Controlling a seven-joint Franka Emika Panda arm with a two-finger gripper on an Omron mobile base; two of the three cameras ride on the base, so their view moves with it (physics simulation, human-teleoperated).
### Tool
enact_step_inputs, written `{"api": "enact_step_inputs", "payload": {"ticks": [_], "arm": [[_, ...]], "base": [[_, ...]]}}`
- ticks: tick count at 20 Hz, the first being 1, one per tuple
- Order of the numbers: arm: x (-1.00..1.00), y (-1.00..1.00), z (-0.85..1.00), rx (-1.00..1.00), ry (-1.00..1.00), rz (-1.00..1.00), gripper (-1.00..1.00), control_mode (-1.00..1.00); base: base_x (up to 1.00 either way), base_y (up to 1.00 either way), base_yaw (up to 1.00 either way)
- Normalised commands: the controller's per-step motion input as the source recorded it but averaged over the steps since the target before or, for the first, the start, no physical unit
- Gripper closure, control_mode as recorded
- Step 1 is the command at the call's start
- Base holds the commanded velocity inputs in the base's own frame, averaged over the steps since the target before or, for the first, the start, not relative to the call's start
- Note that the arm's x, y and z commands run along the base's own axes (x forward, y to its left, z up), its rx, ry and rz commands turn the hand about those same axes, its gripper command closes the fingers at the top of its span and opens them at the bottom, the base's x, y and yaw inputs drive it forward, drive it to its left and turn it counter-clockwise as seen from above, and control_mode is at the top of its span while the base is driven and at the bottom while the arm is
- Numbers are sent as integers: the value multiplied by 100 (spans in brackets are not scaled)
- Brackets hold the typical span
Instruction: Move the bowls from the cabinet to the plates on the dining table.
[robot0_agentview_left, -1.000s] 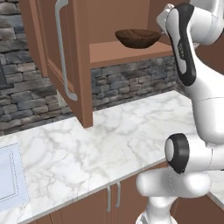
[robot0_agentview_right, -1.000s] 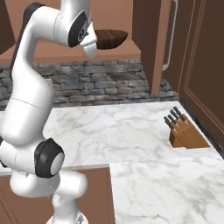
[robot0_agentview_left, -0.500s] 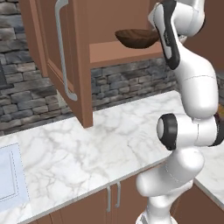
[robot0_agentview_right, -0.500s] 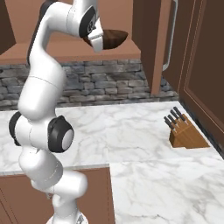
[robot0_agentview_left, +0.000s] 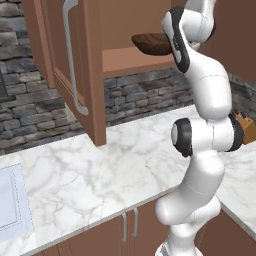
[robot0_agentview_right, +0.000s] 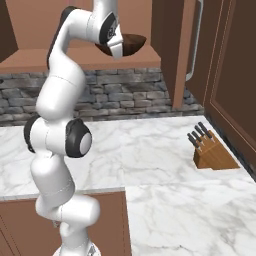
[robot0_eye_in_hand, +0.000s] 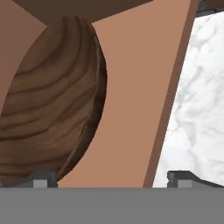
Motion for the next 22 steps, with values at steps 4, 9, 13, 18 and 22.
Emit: {"api": "enact_step_inputs", "payload": {"ticks": [4, 9, 13, 18, 22], "arm": [[75, 0, -11, 0, 1, -5, -100, -100], [71, 0, -8, 0, 2, -4, -100, -100], [31, 0, 0, 0, 4, -2, -100, -100], [0, 0, 0, 0, 0, 0, 100, -100], [0, 0, 0, 0, 0, 0, 100, -100]], "base": [[0, 0, 0], [0, 0, 0], [0, 0, 0], [0, 0, 0], [0, 0, 0]]}}
